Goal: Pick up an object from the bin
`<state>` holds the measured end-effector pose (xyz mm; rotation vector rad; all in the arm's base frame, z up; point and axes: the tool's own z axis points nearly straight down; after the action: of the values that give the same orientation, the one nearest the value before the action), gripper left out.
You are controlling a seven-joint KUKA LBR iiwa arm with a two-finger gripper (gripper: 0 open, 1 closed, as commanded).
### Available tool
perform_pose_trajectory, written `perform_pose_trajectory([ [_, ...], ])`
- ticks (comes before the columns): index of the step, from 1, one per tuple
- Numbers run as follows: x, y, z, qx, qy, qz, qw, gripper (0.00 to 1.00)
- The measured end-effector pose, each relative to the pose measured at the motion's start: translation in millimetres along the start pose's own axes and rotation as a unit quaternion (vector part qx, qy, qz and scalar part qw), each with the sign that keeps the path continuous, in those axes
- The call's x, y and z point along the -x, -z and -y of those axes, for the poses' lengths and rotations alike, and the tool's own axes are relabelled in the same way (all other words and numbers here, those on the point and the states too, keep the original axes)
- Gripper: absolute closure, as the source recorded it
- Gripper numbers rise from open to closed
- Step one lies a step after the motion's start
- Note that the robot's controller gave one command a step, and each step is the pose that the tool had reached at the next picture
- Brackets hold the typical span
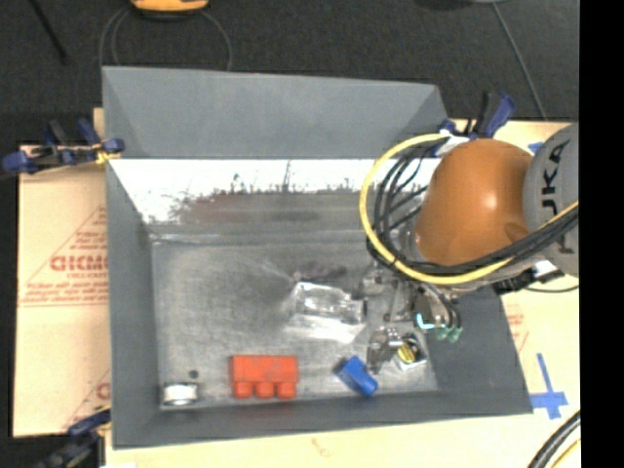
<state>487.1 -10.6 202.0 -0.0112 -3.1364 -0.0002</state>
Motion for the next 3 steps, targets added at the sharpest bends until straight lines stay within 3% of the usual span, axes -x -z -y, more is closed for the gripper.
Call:
perform_pose_trajectory([
  [1,34.1,-87.3,-3.5,0.000,-0.032,0.0057,0.9995,0.00],
  [2,53.8,-100.6,5.1,0.001,-0.067,0.0034,0.9977,0.00],
  [3,61.0,-90.8,33.1,0.001,-0.092,0.0055,0.9957,0.00],
])
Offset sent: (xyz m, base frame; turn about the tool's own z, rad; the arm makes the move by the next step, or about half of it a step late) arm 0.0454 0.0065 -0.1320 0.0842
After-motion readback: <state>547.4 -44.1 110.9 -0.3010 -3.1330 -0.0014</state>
